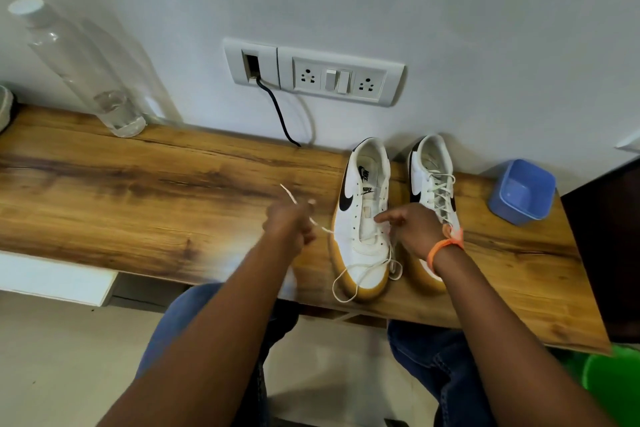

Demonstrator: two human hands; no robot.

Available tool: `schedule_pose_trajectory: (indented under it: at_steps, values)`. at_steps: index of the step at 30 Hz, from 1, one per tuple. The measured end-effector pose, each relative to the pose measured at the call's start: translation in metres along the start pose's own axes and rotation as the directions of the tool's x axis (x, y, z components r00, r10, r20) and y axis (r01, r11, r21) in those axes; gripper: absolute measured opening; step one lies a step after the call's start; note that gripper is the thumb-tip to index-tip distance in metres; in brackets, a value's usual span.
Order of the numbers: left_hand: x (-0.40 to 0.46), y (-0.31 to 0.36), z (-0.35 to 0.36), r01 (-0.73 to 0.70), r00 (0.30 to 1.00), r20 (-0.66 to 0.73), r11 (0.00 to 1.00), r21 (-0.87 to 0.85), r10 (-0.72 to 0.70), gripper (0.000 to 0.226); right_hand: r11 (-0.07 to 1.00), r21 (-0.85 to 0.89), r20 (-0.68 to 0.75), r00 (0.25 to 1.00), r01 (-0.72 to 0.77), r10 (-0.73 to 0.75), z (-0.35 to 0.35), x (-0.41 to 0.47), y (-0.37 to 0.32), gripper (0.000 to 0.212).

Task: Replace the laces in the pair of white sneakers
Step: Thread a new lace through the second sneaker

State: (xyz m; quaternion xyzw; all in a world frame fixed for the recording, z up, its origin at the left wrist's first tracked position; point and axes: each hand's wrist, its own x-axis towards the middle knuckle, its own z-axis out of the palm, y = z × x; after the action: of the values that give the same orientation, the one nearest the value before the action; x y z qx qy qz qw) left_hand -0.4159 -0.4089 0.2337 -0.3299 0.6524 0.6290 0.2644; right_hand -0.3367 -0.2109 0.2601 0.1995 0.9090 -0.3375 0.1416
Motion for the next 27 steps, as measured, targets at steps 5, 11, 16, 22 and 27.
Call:
schedule_pose_trajectory:
  at_steps: [5, 11, 16, 22, 27]
  values:
    - [-0.04, -0.053, 0.036, 0.2, 0.959, 0.19, 0.977, 0.078, -0.212, 0.038, 0.997, -0.056, -0.013, 0.998, 0.058, -0.058, 0.002, 0.005, 0.012, 0.028]
    - [-0.036, -0.069, 0.041, 0.137, 0.99, 0.047, 0.99, -0.028, -0.136, 0.043, 0.928, -0.243, 0.041, 0.958, 0.284, -0.283, -0.002, 0.02, 0.004, 0.033]
    - [-0.025, -0.072, 0.045, -0.167, 0.985, -0.045, 0.985, 0.042, 0.169, 0.028, 0.86, -0.376, 0.188, 0.938, 0.344, -0.293, 0.006, 0.031, 0.01, 0.034]
    - [0.003, -0.022, 0.023, -0.315, 0.932, -0.211, 0.946, -0.076, 0.294, 0.027, 0.867, -0.346, 0.168, 0.933, 0.358, -0.318, 0.003, 0.029, 0.009, 0.035]
    - [0.036, 0.041, -0.02, -0.465, 0.815, -0.334, 0.879, 0.109, 0.473, 0.03, 0.884, -0.287, 0.163, 0.929, 0.368, -0.334, -0.001, 0.033, 0.014, 0.033]
